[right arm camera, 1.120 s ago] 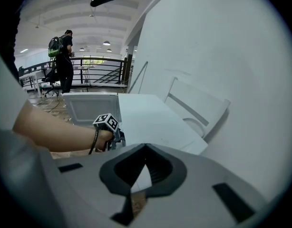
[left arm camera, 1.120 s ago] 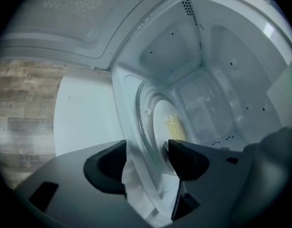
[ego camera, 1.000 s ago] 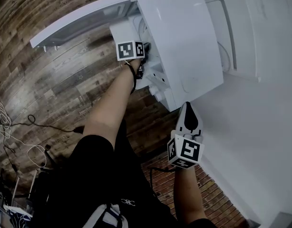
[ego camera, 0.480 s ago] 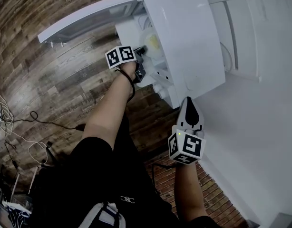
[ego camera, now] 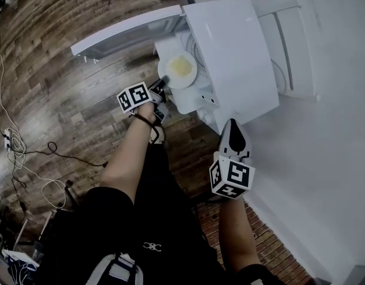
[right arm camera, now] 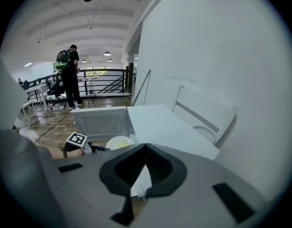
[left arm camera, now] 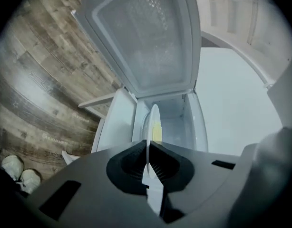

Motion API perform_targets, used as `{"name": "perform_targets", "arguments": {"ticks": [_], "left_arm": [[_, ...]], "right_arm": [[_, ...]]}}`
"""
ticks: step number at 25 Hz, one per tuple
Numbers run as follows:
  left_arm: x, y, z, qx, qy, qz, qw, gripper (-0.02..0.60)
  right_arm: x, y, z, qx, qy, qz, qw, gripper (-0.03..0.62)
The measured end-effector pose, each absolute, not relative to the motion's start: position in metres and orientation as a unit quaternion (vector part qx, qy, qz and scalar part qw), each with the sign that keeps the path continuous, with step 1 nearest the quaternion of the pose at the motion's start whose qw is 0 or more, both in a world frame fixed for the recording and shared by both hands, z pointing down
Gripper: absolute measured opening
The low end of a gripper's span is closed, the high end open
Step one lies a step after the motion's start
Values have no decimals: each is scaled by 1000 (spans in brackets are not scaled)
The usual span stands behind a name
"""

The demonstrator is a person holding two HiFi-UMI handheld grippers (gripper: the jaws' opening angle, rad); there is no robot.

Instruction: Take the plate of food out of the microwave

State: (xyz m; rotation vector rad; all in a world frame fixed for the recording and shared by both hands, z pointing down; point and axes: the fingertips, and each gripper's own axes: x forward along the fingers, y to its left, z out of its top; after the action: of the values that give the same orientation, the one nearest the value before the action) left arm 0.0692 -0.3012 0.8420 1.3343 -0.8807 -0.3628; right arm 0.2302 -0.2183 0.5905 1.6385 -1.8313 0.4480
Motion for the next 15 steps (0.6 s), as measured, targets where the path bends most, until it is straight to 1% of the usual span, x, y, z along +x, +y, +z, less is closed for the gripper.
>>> {"name": "perform_targets", "arguments": {"ticks": [4, 8, 15], "left_arm": [[34, -267, 799, 569, -411, -174, 691, 11], [8, -248, 724, 561, -425, -186, 685, 11], [9, -229, 586, 559, -417, -204, 687, 11]], "right_arm": [[210, -219, 575, 613, -713, 186, 286, 12], [195, -224, 547, 611, -728, 183, 251, 12], [189, -222, 489, 616, -746, 175, 186, 12]]}}
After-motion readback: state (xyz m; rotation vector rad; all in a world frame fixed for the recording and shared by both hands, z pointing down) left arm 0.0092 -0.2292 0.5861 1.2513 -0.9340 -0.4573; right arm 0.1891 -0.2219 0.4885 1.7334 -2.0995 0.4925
